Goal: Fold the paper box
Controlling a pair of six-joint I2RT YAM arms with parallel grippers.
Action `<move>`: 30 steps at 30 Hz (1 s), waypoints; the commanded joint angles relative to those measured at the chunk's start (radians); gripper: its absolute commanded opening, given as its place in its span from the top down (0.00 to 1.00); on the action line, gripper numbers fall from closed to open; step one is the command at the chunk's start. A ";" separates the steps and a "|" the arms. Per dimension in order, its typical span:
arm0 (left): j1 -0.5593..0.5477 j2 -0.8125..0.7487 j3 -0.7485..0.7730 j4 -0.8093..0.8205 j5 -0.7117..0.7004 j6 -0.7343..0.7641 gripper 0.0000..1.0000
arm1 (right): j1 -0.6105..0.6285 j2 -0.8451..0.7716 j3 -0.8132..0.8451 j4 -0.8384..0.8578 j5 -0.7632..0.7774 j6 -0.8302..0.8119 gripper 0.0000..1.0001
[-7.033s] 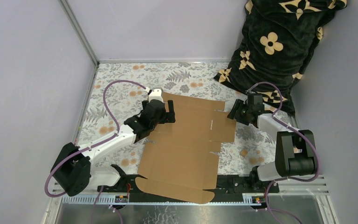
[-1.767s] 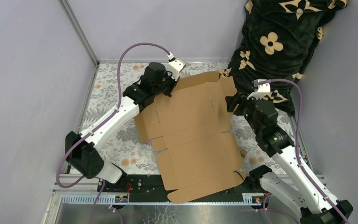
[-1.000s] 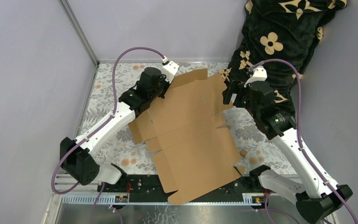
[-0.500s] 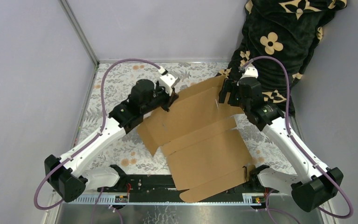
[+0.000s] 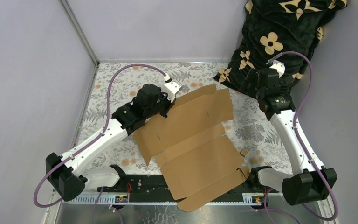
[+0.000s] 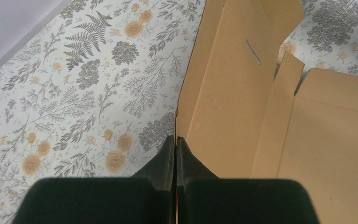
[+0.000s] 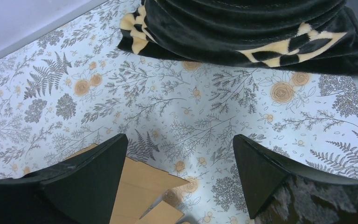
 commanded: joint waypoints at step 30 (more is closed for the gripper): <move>-0.005 -0.002 0.193 -0.228 0.100 0.065 0.98 | -0.057 0.019 -0.215 0.337 -0.581 -0.070 0.35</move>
